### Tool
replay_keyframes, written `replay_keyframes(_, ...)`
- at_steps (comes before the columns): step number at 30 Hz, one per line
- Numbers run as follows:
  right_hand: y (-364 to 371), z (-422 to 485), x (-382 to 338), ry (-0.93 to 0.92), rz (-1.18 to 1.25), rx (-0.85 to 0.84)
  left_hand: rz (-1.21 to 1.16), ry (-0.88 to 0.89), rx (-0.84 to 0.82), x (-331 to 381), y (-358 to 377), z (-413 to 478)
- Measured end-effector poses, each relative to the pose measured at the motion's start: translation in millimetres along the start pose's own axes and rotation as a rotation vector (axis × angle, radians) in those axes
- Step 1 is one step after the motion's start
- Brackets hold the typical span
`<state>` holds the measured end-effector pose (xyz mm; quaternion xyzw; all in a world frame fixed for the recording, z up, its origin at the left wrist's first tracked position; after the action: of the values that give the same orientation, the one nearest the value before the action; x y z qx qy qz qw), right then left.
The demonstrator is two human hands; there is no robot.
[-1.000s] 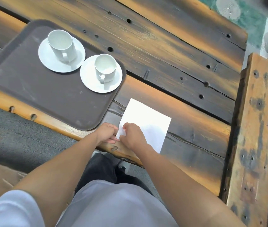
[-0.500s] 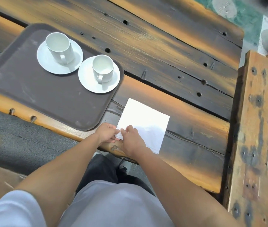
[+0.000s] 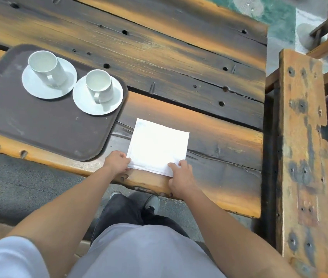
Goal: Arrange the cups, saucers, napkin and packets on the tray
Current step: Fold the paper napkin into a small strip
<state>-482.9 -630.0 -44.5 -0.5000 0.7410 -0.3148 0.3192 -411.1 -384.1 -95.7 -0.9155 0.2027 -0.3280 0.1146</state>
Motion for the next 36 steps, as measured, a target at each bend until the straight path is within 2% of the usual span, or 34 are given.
replay_keyframes(8,7,-7,31,0.024,0.069,-0.016,0.110,0.039,0.065,-3,16,-14)
replay_keyframes(17,-8,20,44,-0.010,0.081,-0.082,0.474,0.141,0.092,33,17,-23)
replay_keyframes(21,-17,32,43,-0.011,0.069,-0.104,0.459,0.197,0.178,44,8,-18)
replay_keyframes(25,-26,44,42,0.028,0.046,-0.106,0.423,0.256,0.183,59,12,-8)
replay_keyframes(27,-36,52,48,0.120,0.129,-0.025,0.423,0.260,0.190,68,12,0)
replay_keyframes(30,-51,60,63,0.307,0.422,0.104,0.338,0.263,0.213,83,10,9)
replay_keyframes(32,-53,68,68,0.389,0.556,0.118,0.262,0.248,0.224,89,10,15)
replay_keyframes(36,-49,76,70,0.501,0.797,0.090,0.078,0.104,0.209,82,8,25)
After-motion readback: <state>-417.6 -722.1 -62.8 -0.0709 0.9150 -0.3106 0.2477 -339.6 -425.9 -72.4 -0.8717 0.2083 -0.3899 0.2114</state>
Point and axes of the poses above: each hand's wrist, its own z-axis towards the middle knuckle, its own y-axis out of the palm, x = y × z, the point moved 10 cm from there along z, towards the middle knuckle, and after that the axes turned 4 degrees about -z, right-handed, at the moved point
